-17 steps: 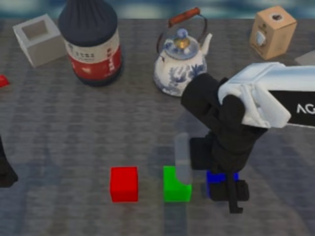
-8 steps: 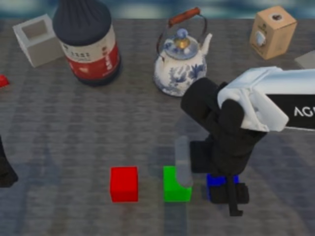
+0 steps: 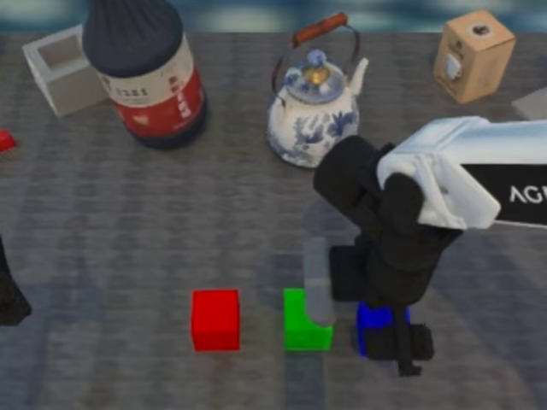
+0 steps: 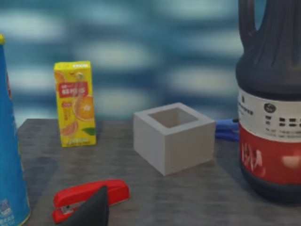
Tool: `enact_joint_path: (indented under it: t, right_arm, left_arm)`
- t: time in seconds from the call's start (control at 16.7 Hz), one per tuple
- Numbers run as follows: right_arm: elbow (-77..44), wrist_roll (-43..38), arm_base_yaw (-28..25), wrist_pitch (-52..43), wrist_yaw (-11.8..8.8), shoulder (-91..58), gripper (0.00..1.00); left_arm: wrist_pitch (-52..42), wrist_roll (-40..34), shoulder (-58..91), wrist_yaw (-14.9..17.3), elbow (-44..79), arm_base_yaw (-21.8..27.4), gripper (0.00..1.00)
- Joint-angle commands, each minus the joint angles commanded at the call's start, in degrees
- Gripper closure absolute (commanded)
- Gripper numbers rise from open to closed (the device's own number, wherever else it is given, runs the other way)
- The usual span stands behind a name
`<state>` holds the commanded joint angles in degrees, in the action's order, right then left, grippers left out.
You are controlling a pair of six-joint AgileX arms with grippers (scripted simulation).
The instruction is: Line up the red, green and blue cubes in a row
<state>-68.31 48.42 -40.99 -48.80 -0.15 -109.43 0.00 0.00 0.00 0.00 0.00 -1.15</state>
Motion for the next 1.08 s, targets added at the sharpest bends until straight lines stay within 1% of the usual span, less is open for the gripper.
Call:
enact_joint_path:
  t: [0.06, 0.12, 0.66, 0.78, 1.08]
  right_arm:
    - [0.0, 0.0, 0.0, 0.0, 0.0, 0.0, 0.02]
    - [0.0, 0.0, 0.0, 0.0, 0.0, 0.0, 0.0]
    - [-0.2, 0.1, 0.0, -0.2, 0.0, 0.1, 0.0]
    - [-2.0, 0.2, -0.2, -2.3, 0.0, 0.8, 0.0]
    - [-8.8, 0.3, -0.3, -13.6, 0.0, 4.3, 0.0]
  left_arm:
    - [0.0, 0.0, 0.0, 0.0, 0.0, 0.0, 0.0]
    - [0.0, 0.0, 0.0, 0.0, 0.0, 0.0, 0.0]
    - [0.0, 0.0, 0.0, 0.0, 0.0, 0.0, 0.0]
    - [0.0, 0.0, 0.0, 0.0, 0.0, 0.0, 0.0]
    - [0.0, 0.0, 0.0, 0.0, 0.0, 0.0, 0.0]
